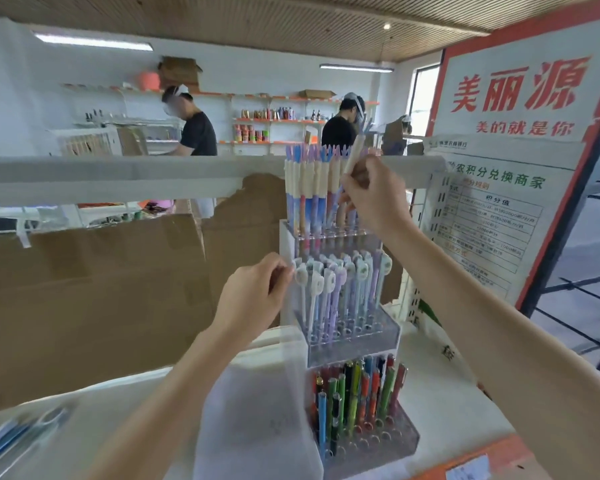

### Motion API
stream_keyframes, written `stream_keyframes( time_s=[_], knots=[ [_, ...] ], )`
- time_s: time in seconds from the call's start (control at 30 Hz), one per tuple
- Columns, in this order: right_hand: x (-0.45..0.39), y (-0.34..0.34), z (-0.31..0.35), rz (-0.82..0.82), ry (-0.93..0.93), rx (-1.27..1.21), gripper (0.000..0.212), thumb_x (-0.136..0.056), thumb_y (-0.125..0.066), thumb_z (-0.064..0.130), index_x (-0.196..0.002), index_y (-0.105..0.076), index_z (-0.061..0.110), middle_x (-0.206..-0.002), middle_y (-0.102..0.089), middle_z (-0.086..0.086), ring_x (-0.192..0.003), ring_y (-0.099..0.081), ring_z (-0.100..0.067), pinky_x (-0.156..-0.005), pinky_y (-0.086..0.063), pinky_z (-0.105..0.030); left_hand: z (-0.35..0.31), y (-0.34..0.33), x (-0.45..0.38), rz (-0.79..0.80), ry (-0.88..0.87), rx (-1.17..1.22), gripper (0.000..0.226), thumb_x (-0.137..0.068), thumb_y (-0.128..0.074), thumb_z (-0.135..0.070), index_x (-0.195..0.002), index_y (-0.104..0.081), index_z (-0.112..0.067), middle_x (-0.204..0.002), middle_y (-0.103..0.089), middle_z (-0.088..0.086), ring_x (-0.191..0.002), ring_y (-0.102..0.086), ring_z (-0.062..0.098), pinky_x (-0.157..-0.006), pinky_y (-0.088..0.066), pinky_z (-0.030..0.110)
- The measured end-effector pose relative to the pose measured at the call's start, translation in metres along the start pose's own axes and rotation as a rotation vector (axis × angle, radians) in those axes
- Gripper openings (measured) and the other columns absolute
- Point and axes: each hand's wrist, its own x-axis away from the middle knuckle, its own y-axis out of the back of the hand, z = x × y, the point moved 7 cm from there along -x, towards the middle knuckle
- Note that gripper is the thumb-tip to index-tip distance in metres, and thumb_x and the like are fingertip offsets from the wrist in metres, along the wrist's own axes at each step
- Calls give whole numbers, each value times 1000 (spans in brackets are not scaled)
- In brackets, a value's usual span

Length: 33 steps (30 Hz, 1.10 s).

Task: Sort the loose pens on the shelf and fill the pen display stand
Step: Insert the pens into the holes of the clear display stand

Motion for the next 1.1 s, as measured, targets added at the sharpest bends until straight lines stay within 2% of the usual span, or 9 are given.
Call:
stream_keyframes(
  time_s=[0.07, 0.13, 0.2, 0.4, 0.73, 0.8, 0.9, 1.0, 1.1],
  knots=[
    [-4, -8, -5, 38, -3, 60, 10, -96, -51, 13, -97, -54, 3, -86, -67, -10, -69, -64, -16, -70, -57, -35, 1, 6, -13, -56, 10, -37, 14, -96, -49, -24, -88, -58, -17, -54, -51, -12, -45, -49, 6, -46, -39, 22],
    [-5, -16, -11, 74, -15, 97, 12, -96, -52, 14, -99, -54, 3, -88, -67, -13, -71, -65, -19, -72, -56, -37, 0, 10, -26, -98, 8, -49, 17, -97, -47, -26, -98, -61, -16, -59, -54, -12, -50, -51, 8, -51, -44, 31],
    [-4, -23, -17, 116, -36, 135, 15, -95, -54, 16, -99, -56, 2, -89, -67, -14, -78, -66, -26, -76, -54, -42, -2, 7, -35, -87, -4, -96, 24, -98, -44, -28, -108, -61, -14, -64, -57, -7, -55, -54, 15, -54, -46, 32],
    [-3, -32, -24, 115, -44, 166, 16, -94, -55, 17, -98, -58, 2, -89, -66, -15, -80, -62, -27, -75, -51, -39, 1, -1, -43, -62, -27, -184, 33, -99, -42, -31, -120, -63, -18, -84, -71, 7, -73, -65, 28, -64, -53, 41],
    [3, -32, -35, 145, -97, 144, 17, -91, -60, 19, -98, -58, 3, -88, -66, -13, -79, -62, -24, -67, -48, -28, 4, 0, -42, -40, -68, -176, 33, -98, -44, -30, -124, -60, -19, -65, -65, 4, -56, -59, 25, -58, -52, 39],
    [11, -28, -31, 133, -76, 163, 16, -90, -61, 19, -96, -57, 5, -88, -64, -11, -77, -59, -21, -66, -47, -26, 7, 1, -36, -29, -69, -182, 31, -98, -44, -28, -122, -60, -19, -67, -65, 3, -57, -59, 25, -58, -53, 39],
    [32, -32, -8, 153, 81, 241, 9, -91, -57, 13, -94, -56, 5, -87, -62, -8, -77, -59, -21, -73, -51, -34, 16, 3, -17, -13, -16, -184, 26, -96, -46, -30, -110, -65, -20, -73, -69, -1, -64, -64, 23, -63, -54, 37],
    [71, -55, 19, 252, 251, 266, 5, -91, -55, 13, -92, -57, 8, -85, -60, -2, -75, -58, -18, -71, -50, -33, 30, 3, 15, 17, 66, -200, 18, -94, -50, -28, -95, -67, -22, -62, -64, -7, -61, -60, 22, -61, -51, 34],
    [121, -90, 36, 398, 357, 254, 8, -92, -51, 15, -93, -56, 9, -86, -57, 0, -74, -55, -19, -69, -47, -34, 49, 5, 57, 51, 147, -241, 18, -91, -52, -22, -74, -59, -23, -47, -49, -11, -48, -48, 16, -50, -40, 28]
  ],
)
